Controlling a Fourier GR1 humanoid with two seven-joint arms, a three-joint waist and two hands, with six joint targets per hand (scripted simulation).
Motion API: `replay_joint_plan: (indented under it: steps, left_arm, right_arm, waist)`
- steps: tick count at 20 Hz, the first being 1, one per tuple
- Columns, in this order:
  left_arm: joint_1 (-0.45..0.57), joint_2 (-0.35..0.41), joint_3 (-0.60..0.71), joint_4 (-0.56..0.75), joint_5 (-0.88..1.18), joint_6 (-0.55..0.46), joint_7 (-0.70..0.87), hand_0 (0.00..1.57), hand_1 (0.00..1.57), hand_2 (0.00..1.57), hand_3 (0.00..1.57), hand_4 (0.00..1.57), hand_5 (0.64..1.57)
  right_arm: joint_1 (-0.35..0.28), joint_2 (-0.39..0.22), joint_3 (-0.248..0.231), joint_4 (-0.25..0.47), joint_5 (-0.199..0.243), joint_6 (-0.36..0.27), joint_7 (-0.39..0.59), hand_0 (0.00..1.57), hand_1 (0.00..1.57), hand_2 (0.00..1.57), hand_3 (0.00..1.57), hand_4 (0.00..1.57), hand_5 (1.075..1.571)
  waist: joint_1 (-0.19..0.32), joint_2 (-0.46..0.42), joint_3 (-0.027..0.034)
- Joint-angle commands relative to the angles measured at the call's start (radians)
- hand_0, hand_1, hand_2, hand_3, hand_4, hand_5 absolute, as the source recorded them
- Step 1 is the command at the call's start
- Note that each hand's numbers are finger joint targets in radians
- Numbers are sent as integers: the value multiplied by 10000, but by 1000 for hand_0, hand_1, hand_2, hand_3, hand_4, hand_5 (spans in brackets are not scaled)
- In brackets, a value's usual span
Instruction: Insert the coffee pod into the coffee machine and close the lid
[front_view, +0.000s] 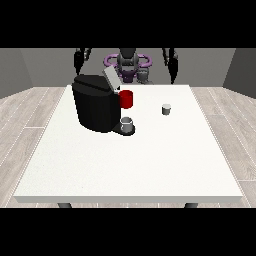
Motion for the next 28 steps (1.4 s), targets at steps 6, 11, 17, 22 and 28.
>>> replay_joint_plan:
  steps: [6,11,17,22,28]
  left_arm:
    - [-421,511,155,171,-93,-946,-2049,0,0,0,0,0,1571]
    - [-1379,2137,912,879,-673,-1259,-1054,0,0,0,0,0,1571]
    - [-2907,2738,1637,3067,-279,-1968,-1224,0,0,0,0,0,1571]
    - [-4019,3103,1894,4621,-724,-1798,-1149,0,0,0,0,0,1571]
    - [-4371,3124,1822,6448,-1351,-1780,-1680,0,0,0,0,0,1571]
  right_arm:
    - [6,-98,-205,475,-346,499,410,0,0,0,0,128,1571]
    - [-147,926,-461,218,-96,-920,-774,0,0,0,0,181,1571]
    - [-706,1246,-147,156,-104,-879,-1442,0,0,0,0,158,1571]
    - [-898,1355,624,-100,148,-1403,-1130,0,0,0,0,186,1571]
    - [-714,1354,417,-312,215,-1253,-608,0,0,0,0,283,1571]
  waist:
    - [106,16,209]
    - [-461,325,213]
    - [-1126,1535,210]
    - [-1436,1901,209]
    - [-1393,1657,208]
